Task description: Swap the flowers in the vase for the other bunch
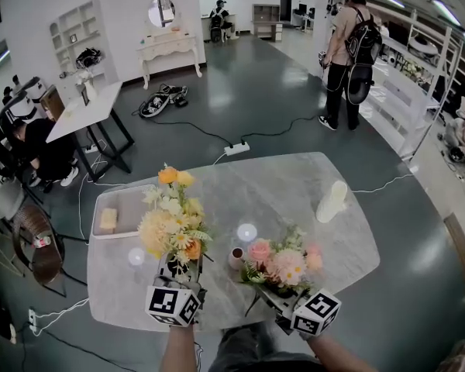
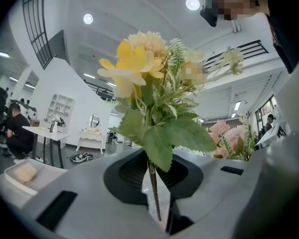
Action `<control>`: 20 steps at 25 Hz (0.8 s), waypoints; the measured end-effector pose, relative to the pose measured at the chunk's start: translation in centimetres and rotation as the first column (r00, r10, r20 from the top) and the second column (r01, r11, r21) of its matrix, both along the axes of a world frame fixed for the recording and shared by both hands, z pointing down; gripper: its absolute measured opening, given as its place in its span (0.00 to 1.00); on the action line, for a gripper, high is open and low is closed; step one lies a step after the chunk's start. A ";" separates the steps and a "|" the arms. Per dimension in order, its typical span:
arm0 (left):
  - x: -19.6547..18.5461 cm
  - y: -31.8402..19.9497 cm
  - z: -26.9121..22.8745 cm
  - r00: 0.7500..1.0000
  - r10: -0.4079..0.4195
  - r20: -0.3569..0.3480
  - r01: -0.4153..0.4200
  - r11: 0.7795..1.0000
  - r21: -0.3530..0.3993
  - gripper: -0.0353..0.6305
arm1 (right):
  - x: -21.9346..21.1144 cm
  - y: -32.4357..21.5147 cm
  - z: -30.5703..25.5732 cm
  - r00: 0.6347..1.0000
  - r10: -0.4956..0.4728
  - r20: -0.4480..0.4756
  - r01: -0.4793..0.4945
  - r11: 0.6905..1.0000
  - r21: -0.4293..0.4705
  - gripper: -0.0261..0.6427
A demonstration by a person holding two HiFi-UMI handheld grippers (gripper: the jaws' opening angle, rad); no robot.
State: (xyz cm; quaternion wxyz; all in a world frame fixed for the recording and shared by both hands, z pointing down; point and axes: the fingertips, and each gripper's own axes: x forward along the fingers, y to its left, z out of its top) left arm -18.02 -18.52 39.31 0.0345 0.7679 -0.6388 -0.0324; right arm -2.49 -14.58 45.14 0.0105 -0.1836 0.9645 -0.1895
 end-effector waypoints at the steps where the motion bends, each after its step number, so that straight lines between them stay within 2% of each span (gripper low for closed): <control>1: -0.2 0.2 0.1 1.000 -0.007 0.002 0.007 1.000 -0.002 0.14 | -0.1 0.0 0.1 1.000 -0.007 0.001 0.007 1.000 0.000 0.18; 9: -1.8 1.3 0.7 0.999 -0.054 0.009 0.054 0.998 -0.013 0.14 | -1.1 -0.7 -0.3 1.000 -0.031 0.003 0.031 0.999 0.011 0.18; 20: -2.2 2.3 3.1 0.998 -0.067 -0.007 0.067 0.997 -0.039 0.14 | -2.6 -3.9 -3.8 0.999 -0.028 0.038 0.024 0.994 0.105 0.18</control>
